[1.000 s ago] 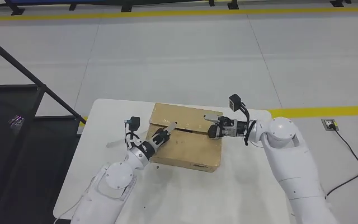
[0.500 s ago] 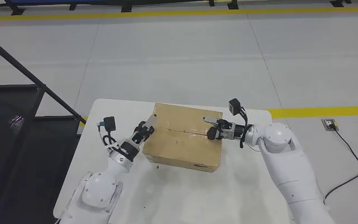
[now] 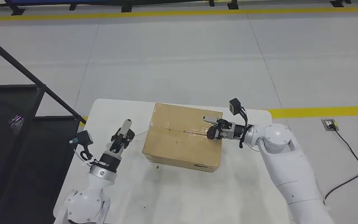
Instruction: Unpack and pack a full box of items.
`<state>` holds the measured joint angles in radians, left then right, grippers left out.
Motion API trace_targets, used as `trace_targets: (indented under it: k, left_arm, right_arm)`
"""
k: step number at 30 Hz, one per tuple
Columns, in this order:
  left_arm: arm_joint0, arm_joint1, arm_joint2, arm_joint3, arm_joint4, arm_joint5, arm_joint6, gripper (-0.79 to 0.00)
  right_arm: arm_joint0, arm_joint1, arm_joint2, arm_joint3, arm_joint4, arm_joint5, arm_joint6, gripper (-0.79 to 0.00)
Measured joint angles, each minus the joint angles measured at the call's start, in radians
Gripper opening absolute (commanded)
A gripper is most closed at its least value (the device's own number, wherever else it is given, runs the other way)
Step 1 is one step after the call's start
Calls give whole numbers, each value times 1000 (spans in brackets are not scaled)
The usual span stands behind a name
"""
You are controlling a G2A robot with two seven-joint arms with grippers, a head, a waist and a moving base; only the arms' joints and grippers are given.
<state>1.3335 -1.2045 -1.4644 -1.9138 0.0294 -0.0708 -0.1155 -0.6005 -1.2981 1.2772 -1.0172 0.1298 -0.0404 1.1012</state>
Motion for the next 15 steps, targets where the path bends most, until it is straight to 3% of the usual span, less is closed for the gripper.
trace_targets:
  k: [6,9,13,15]
  left_arm:
    - [3,0,0,8,7,3,6,0]
    - [-4,-8,6,104,45,29,105,0]
    - [-31,-25,16,247,-84,42,218,0]
    - [-38,-31,18,302,-158,33,217,0]
  right_arm:
    - [0,0,0,0,0,0,0,0]
    - [0,0,0,0,0,0,0,0]
    - [0,0,0,0,0,0,0,0]
    - [0,0,0,0,0,0,0,0]
